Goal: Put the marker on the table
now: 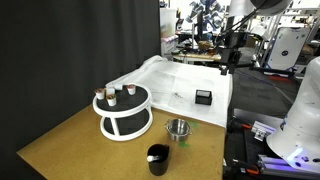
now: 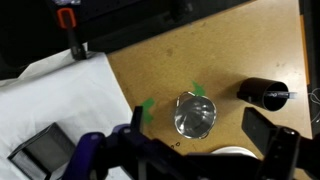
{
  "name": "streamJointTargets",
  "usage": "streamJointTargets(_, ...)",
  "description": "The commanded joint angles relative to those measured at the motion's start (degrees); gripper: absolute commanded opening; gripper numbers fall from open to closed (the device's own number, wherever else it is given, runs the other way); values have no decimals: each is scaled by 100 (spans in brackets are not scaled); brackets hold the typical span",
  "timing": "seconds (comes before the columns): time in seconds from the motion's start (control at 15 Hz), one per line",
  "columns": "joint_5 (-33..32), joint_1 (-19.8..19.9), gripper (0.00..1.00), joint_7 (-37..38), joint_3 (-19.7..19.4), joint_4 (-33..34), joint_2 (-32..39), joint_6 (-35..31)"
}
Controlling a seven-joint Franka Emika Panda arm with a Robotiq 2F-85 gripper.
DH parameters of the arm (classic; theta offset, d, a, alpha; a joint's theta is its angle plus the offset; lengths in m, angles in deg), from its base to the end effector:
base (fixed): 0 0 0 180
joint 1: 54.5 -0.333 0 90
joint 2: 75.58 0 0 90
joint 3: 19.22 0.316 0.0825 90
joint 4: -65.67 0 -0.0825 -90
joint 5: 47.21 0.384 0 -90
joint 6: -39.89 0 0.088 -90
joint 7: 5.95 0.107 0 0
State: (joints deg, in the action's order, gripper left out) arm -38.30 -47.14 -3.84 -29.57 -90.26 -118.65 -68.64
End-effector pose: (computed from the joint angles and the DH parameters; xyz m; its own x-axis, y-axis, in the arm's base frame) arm 0.3004 -0.0811 0.4326 0.9394 -0.3272 -0.1022 -0.3427 -0.9031 -0.2588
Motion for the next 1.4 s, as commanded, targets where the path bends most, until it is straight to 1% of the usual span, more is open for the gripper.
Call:
streamJointTargets(0.0,1074,-152,100,838,359,-394,169,-622)
streamJointTargets(0.07,1410,-245,100,1035,440,-281,383,-754)
streamJointTargets(0.2,2066,-400,100,1424,648,-376,584,-1234)
streamJointTargets(0.4,3036,-636,100,1828,899,-384,1135,-2160)
streamJointTargets(0.67,4306,-883,100,2266,1339,-388,1851,-3438)
streamJointTargets(0.73,4589,-934,100,2407,1451,-387,1982,-3679)
streamJointTargets(0.87,4990,-1014,100,2881,1698,-356,2274,-3957)
streamJointTargets(0.93,5038,-1038,100,3192,1820,-375,2371,-3919)
streamJointTargets(1.0,5129,-1078,100,3320,1873,-365,2441,-3898)
streamJointTargets(1.07,4903,-1029,100,3019,1796,-389,2322,-3740)
streamJointTargets(1.2,4953,-1073,100,3251,1868,-378,2427,-3777)
streamJointTargets(1.33,4970,-1068,100,3288,1857,-372,2428,-3786)
